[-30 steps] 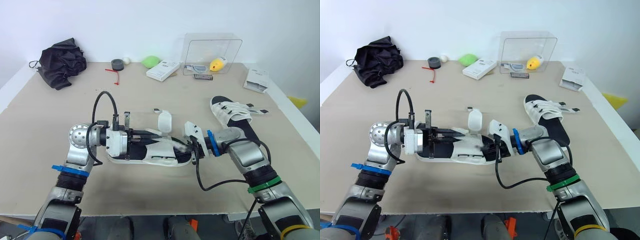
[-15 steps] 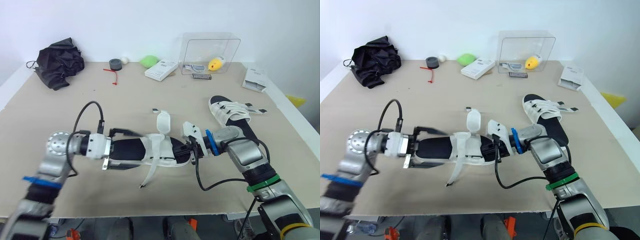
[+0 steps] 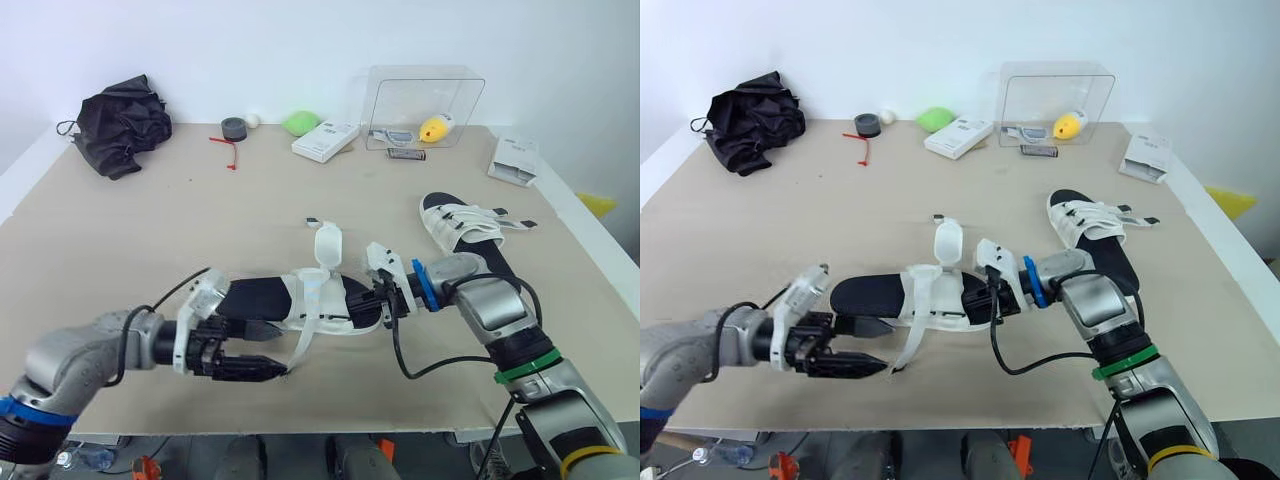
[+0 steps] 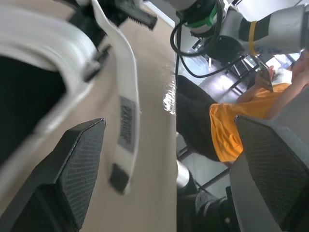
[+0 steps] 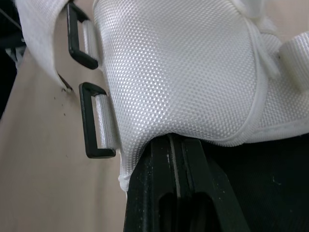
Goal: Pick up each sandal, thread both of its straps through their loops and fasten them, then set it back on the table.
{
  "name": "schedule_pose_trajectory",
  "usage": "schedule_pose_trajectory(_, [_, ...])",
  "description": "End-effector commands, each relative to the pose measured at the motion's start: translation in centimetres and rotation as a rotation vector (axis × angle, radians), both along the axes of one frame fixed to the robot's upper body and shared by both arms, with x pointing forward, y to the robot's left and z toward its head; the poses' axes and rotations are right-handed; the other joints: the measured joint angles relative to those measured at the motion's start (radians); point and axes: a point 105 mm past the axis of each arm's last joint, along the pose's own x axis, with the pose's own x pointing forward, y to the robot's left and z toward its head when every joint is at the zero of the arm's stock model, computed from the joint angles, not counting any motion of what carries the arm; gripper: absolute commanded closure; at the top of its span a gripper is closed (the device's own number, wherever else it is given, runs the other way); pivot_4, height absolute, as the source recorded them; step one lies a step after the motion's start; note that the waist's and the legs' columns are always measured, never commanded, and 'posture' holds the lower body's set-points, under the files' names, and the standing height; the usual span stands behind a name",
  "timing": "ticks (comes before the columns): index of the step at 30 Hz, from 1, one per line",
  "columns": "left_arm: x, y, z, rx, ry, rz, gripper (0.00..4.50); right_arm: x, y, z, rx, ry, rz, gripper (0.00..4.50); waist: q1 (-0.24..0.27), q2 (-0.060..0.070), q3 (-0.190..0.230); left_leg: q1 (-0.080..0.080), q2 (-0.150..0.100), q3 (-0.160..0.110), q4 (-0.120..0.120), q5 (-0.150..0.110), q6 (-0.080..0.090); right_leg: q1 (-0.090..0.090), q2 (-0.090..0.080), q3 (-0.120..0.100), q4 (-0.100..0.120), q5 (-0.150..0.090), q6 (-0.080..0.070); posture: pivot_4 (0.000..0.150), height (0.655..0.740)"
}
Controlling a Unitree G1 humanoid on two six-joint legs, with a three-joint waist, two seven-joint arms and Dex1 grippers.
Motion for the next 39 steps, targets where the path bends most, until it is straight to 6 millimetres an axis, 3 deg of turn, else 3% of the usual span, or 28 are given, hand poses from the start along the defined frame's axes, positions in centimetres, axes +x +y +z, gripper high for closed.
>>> schedule_pose_trajectory(1, [-0.4,-1.3,-1.0,0.038,-0.067,-0.001,0.08,-0.9,0.5,0.1,0.045,0.03,0.001,4.5,0.0,0.0,0.0,0.0,0.0,0.0,0.0,0.0,0.0,0.0,0.0,0.0,0.0,0.0,0.0,0.15,0.74])
schedule_pose_trajectory(8, [0.2,-2.2,-1.9,0.024,-0.096,0.027,0.08,-1.8,1.0,1.6,0.158,0.016,-0.018,4.5,0.0,0.001,0.001,0.0,0.0,0.001,0.0,0.0,0.0,-0.001,0.001,0.0,0.0,0.001,-0.001,0.15,0.74])
schedule_pose_trajectory(14, [0.4,-2.0,-1.9,0.036,-0.094,0.015,0.08,-1.8,1.3,0.8,0.141,0.025,-0.038,4.5,-0.001,0.001,0.002,0.0,0.0,0.003,0.0,0.0,0.0,-0.002,0.002,0.002,0.0,0.002,-0.001,0.15,0.74])
schedule_pose_trajectory(23, [1.0,-1.1,-1.3,0.058,-0.1,0.005,0.08,-0.1,-0.3,0.0,0.044,-0.012,-0.061,4.5,-0.001,0.001,0.002,0.0,0.0,0.004,0.001,0.0,0.0,-0.002,0.002,0.003,0.0,0.002,0.0,0.15,0.74])
schedule_pose_trajectory(30, [0.9,-1.3,-1.0,0.035,-0.094,0.005,0.08,1.7,-2.9,-0.6,-0.074,-0.036,-0.051,4.5,0.0,0.001,0.002,0.0,-0.001,0.004,0.002,0.0,0.0,-0.001,0.0,0.003,0.0,0.002,0.0,0.15,0.74])
schedule_pose_trajectory(39, [1.2,-2.3,-1.1,0.005,-0.09,0.059,0.08,1.4,-2.3,-0.2,-0.045,-0.01,-0.015,4.5,0.0,0.001,0.002,0.0,-0.001,0.004,0.003,0.0,0.0,-0.001,0.0,0.003,0.0,0.003,0.001,0.15,0.74])
